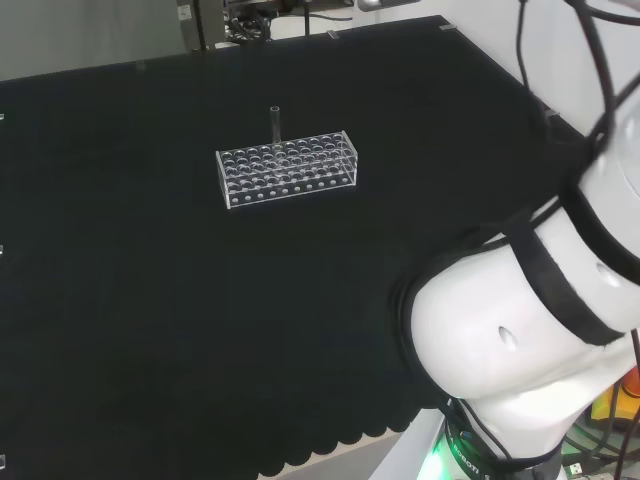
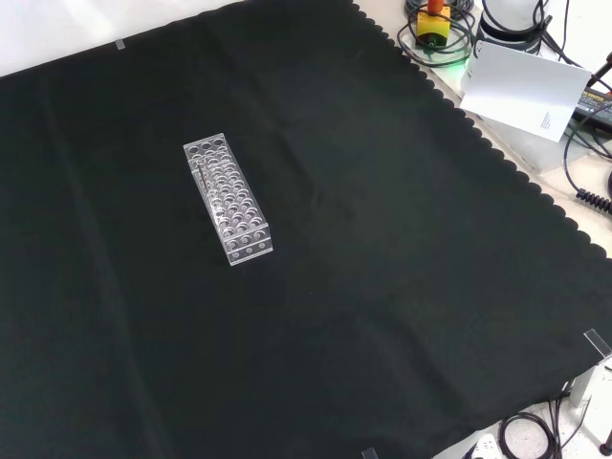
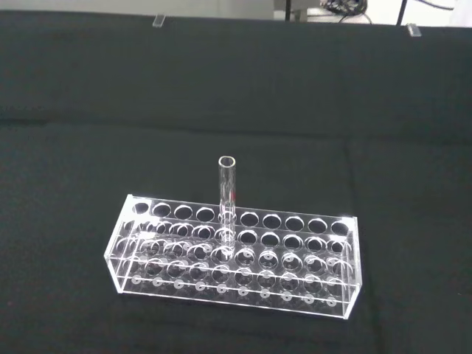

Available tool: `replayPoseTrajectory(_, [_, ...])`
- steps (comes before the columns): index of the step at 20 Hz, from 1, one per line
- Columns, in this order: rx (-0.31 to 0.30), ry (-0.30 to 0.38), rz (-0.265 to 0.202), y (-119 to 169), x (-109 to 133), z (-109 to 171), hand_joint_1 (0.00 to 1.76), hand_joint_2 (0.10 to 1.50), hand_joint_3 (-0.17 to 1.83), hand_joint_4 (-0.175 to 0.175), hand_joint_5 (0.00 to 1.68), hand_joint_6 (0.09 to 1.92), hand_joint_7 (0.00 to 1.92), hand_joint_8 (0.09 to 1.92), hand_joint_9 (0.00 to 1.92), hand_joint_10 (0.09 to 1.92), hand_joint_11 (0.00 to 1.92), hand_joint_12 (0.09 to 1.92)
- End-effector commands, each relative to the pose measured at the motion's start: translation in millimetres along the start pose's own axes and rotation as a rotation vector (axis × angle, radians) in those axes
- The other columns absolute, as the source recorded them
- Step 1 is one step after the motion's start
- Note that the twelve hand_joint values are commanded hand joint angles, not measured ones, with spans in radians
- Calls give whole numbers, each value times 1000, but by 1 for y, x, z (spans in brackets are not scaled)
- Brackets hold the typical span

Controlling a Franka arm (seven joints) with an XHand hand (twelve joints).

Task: Pick up the test tube.

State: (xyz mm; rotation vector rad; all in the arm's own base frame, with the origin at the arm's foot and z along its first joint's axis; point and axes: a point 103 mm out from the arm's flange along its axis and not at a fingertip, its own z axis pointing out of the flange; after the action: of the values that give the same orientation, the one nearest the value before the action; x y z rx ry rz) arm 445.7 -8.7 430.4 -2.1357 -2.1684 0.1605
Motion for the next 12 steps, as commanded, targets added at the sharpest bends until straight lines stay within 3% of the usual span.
replayPoseTrajectory(1, [60,-2,-42,57,3,21,580,1056,-138,-30,16,87,0,484,0,778,0,1304])
replayPoseTrajectory(12, [170,-4,-58,115,3,67,598,1061,-147,-33,24,87,0,533,0,791,0,1309])
